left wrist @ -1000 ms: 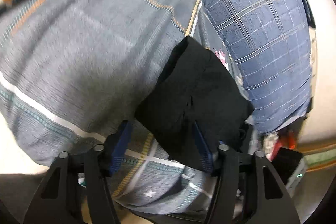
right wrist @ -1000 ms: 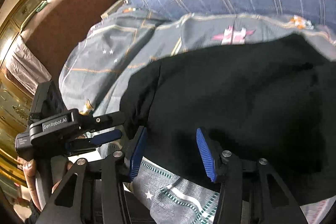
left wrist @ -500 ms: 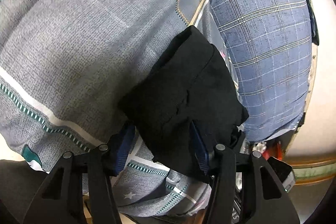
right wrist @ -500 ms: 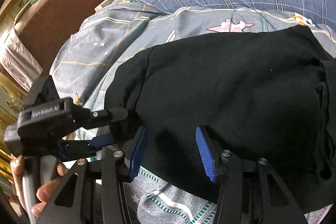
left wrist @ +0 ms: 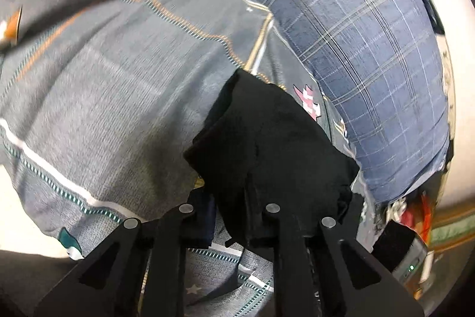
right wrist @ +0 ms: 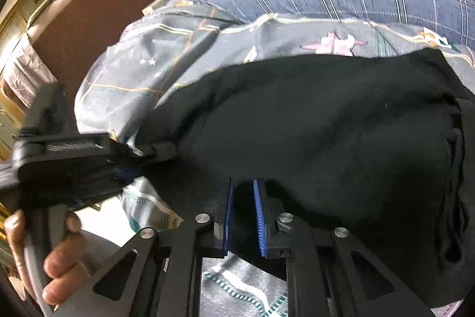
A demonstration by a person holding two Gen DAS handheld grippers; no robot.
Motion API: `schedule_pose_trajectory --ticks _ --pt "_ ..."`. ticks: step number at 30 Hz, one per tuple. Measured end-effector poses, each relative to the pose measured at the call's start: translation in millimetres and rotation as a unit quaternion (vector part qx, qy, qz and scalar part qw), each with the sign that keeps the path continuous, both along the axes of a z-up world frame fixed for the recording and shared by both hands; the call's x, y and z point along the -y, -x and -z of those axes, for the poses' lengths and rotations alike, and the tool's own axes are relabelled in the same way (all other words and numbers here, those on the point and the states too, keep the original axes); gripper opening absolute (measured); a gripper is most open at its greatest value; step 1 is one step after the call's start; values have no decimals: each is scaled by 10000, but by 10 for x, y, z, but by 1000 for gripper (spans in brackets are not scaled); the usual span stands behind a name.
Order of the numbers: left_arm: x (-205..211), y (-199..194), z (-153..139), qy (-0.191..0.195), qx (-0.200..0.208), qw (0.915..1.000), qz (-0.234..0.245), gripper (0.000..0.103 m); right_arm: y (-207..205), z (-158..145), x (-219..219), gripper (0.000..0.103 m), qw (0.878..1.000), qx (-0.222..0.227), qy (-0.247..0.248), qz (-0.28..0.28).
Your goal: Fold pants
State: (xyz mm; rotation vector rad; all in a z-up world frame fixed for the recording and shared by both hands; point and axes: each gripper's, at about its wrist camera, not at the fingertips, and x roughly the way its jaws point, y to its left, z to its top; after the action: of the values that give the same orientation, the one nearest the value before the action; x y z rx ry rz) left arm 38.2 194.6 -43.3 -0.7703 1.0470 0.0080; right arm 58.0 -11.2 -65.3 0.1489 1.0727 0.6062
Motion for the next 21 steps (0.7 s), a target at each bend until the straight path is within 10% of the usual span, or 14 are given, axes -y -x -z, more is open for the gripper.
schedule_pose_trajectory --ticks 8,15,21 --pt "378 -16 -505 -1204 784 9886 446 11 -8 -228 335 18 9978 -120 -607 220" --pt "1171 45 -860 -2156 1648 9539 1279 11 -188 -887 1176 77 9847 16 -1676 486" --pt "1863 152 -914 -2671 2097 9160 2137 11 -698 -1134 1486 78 9797 -550 -1926 -42"
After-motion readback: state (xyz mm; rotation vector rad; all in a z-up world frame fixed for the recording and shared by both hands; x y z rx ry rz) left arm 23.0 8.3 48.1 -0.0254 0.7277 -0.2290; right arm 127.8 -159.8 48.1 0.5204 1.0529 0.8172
